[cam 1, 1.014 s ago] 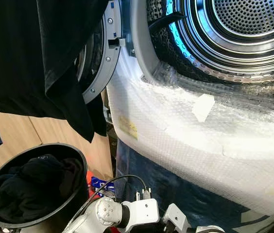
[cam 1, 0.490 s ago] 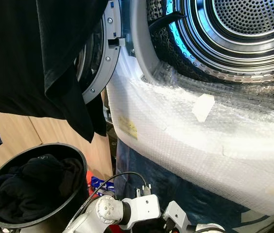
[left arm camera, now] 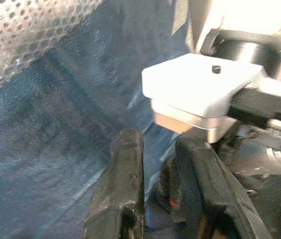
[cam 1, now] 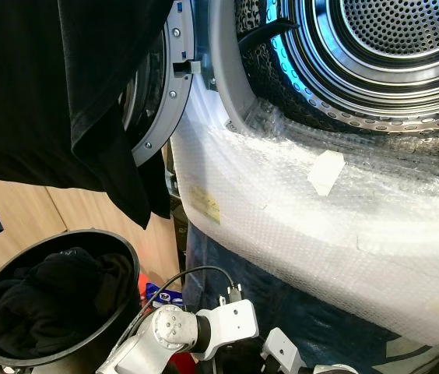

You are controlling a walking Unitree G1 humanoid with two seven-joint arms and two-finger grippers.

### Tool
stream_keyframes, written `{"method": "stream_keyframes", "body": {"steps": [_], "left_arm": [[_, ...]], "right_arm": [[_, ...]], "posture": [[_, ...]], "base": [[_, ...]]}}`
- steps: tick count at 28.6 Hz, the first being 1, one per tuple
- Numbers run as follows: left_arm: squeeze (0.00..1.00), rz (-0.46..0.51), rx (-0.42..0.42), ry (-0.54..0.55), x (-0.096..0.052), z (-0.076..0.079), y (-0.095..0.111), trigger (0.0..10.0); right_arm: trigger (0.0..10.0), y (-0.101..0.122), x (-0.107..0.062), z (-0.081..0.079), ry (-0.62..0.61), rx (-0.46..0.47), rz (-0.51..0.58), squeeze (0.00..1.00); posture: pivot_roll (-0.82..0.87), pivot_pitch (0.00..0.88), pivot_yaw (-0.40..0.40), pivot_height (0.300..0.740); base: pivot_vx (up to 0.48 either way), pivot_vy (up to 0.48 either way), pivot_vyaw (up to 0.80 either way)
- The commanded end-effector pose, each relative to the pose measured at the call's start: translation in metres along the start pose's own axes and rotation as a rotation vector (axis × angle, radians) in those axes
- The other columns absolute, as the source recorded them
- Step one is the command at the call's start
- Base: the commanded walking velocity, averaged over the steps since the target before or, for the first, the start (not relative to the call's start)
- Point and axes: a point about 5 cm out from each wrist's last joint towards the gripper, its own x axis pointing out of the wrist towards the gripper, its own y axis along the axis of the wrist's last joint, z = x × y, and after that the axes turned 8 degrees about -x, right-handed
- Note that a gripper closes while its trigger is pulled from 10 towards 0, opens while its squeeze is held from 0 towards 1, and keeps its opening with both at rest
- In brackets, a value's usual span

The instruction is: Clothes washing

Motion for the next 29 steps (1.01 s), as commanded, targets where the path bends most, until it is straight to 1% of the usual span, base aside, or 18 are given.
{"method": "stream_keyframes", "body": {"steps": [1,3,5,7,8,9,10,11,13,14,15,16,19,20,22,23,24,29], "left_arm": [[1.00,0.019,-0.007,-0.029,-0.008,0.002,0.006,10.0],[1.00,0.032,-0.026,0.033,-0.019,-0.006,0.009,10.0],[1.00,0.062,-0.030,0.152,-0.029,-0.019,0.011,10.0],[1.00,0.141,-0.039,0.391,-0.042,-0.042,0.013,10.0],[1.00,0.157,-0.049,0.467,-0.047,-0.049,0.010,10.0],[1.00,0.167,-0.071,0.600,-0.058,-0.059,0.005,10.0],[1.00,0.168,-0.081,0.662,-0.063,-0.062,0.003,10.0],[1.00,0.190,-0.099,0.765,-0.074,-0.066,-0.002,10.0],[1.00,0.222,-0.145,0.890,-0.085,-0.070,-0.008,10.0],[1.00,0.221,-0.123,0.961,-0.092,-0.070,-0.011,10.0],[1.00,0.223,-0.107,1.071,-0.102,-0.068,-0.019,10.0],[1.00,0.236,-0.148,1.211,-0.116,-0.066,-0.030,10.0],[1.00,0.247,-0.183,1.327,-0.126,-0.062,-0.040,10.0],[1.00,0.267,-0.222,1.370,-0.131,-0.060,-0.046,10.0],[1.00,0.281,-0.250,1.400,-0.134,-0.059,-0.050,10.0],[1.00,0.278,-0.270,1.469,-0.141,-0.057,-0.056,10.0],[0.00,0.268,-0.317,1.570,-0.151,-0.053,-0.069,10.0],[0.00,0.291,-0.319,1.676,-0.163,-0.052,-0.076,10.0]], "right_arm": [[0.0,-0.004,0.001,-0.002,0.001,0.000,-0.017,0.00],[0.0,-0.004,0.001,-0.003,-0.007,0.001,-0.013,0.00],[0.0,-0.004,0.000,-0.003,-0.015,0.003,-0.001,0.00],[0.0,-0.005,-0.001,-0.003,-0.018,0.008,0.006,0.00],[0.0,-0.006,-0.001,-0.004,-0.018,0.010,0.007,0.00],[0.0,-0.007,-0.001,-0.005,-0.020,0.016,0.009,0.00],[0.0,-0.008,-0.002,-0.006,-0.022,0.018,0.009,0.00],[0.0,-0.010,-0.002,-0.006,-0.034,0.029,0.016,0.00],[0.0,-0.010,-0.003,-0.006,-0.052,0.038,0.028,0.00],[0.0,-0.010,-0.003,-0.006,-0.060,0.043,0.037,0.00],[0.0,-0.010,-0.005,-0.006,-0.079,0.055,0.061,0.00],[0.0,-0.012,-0.009,-0.004,-0.124,0.099,0.096,0.00],[0.0,-0.013,-0.013,-0.004,-0.149,0.124,0.127,0.00],[0.0,-0.014,-0.014,-0.005,-0.147,0.122,0.134,0.00],[0.0,-0.014,-0.015,-0.006,-0.145,0.120,0.139,0.00],[0.0,-0.015,-0.017,-0.007,-0.154,0.101,0.134,0.00],[0.0,-0.016,-0.021,-0.009,-0.162,0.073,0.140,0.00],[0.0,-0.011,-0.033,-0.011,-0.147,0.046,0.190,0.00]], "posture": [[-0.01,0.000,-0.012,0.740],[-0.02,0.000,-0.007,0.740],[-0.02,0.000,-0.004,0.740],[-0.01,0.000,-0.002,0.740],[-0.01,0.000,-0.002,0.740],[-0.01,0.000,0.000,0.740],[-0.01,0.000,0.001,0.740],[-0.01,0.000,0.002,0.740],[-0.02,0.000,0.005,0.740],[-0.02,0.000,0.005,0.740],[-0.02,0.000,0.002,0.740],[-0.01,0.000,-0.001,0.740],[0.00,0.000,-0.004,0.740],[0.00,0.000,-0.001,0.740],[0.00,0.000,0.000,0.740],[-0.01,0.000,0.004,0.740],[-0.01,0.000,0.004,0.740],[-0.02,0.000,0.006,0.740]], "base": [[0.000,0.000,0.00],[0.000,0.000,0.00],[0.000,0.000,0.00],[0.000,0.000,0.00],[0.000,0.000,0.00],[0.000,0.000,0.00],[0.000,0.000,0.00],[0.000,0.000,0.00],[0.000,0.000,0.00],[0.000,0.000,0.00],[0.000,0.000,0.00],[0.000,0.000,0.00],[0.000,0.000,0.00],[0.000,0.000,0.00],[0.000,0.000,0.00],[0.000,0.000,0.00],[0.000,0.000,0.00],[0.000,0.000,0.00]]}}
